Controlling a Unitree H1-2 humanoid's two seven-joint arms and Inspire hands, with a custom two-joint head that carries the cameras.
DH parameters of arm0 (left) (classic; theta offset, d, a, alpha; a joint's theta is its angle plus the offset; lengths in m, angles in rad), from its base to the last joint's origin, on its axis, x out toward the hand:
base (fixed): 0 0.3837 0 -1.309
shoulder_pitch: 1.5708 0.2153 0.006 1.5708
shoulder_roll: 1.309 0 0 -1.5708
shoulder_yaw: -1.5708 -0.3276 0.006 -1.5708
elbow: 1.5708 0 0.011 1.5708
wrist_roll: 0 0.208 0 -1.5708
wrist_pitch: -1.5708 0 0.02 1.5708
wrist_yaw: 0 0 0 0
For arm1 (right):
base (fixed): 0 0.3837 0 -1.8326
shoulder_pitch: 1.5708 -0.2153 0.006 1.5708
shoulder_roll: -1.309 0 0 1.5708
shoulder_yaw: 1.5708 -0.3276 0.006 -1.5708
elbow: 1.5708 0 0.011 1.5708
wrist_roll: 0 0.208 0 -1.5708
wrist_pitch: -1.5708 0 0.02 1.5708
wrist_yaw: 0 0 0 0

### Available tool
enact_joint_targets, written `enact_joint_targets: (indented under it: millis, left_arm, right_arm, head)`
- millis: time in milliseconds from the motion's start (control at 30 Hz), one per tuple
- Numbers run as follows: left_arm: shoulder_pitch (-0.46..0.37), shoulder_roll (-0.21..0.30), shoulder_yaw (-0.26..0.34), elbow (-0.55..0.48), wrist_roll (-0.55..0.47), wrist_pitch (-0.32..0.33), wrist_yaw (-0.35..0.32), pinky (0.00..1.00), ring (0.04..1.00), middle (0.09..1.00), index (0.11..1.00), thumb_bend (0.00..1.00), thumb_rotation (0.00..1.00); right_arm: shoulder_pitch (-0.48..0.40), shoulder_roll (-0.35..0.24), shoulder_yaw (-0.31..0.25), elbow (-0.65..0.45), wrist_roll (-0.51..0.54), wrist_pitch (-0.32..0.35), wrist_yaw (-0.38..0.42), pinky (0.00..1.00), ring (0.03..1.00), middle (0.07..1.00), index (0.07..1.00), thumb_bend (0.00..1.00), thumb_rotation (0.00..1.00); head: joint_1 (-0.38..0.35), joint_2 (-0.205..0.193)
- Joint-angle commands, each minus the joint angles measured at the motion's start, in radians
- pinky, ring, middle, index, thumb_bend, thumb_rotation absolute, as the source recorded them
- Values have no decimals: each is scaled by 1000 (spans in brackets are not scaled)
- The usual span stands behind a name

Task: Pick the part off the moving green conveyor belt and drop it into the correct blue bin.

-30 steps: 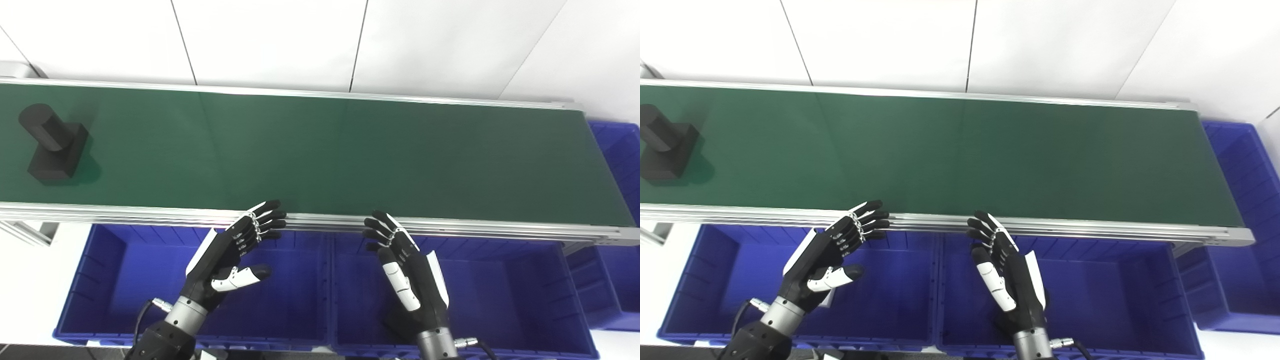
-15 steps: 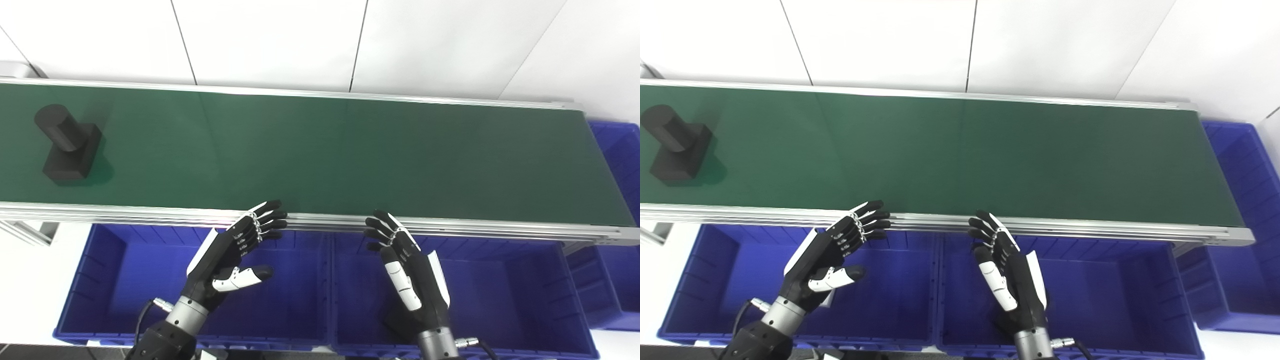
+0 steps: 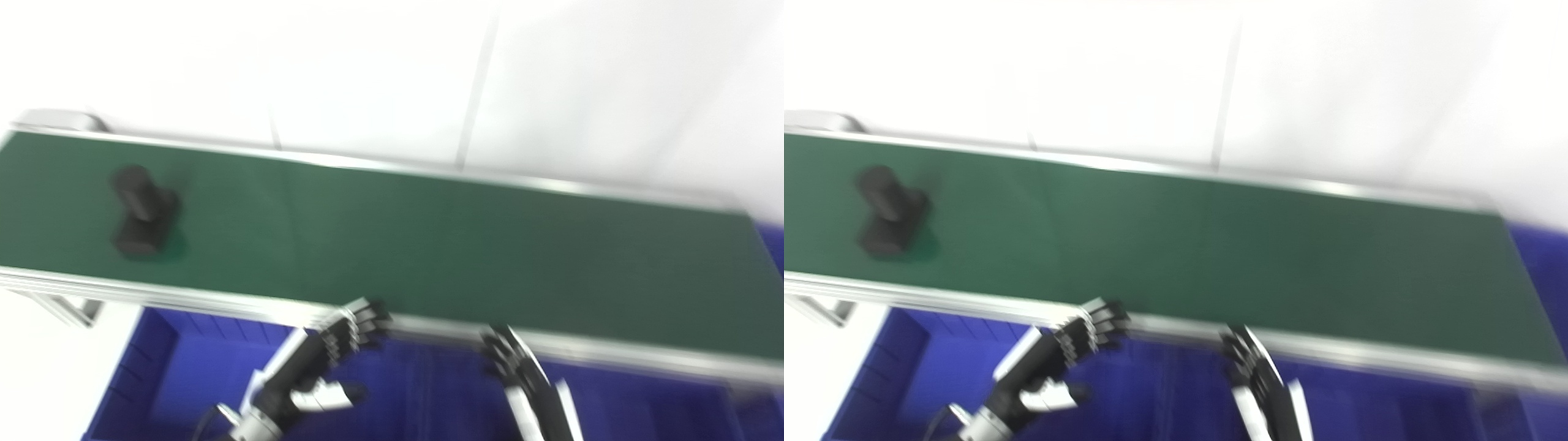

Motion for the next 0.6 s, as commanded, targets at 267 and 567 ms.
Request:
enact_joint_targets:
  millis: [267, 567]
  left_arm:
    - [-31, -21, -3, 38, 20, -32, 11, 769, 800, 824, 871, 947, 529]
    - [-41, -30, -16, 72, 26, -49, 8, 758, 793, 822, 856, 948, 492]
  right_arm:
    - [-31, -15, -18, 59, 32, -115, 19, 753, 826, 860, 905, 490, 945]
    - [-43, -22, -33, 85, 56, -122, 35, 764, 835, 874, 916, 479, 987]
  head:
    - [116, -75]
    - [155, -101]
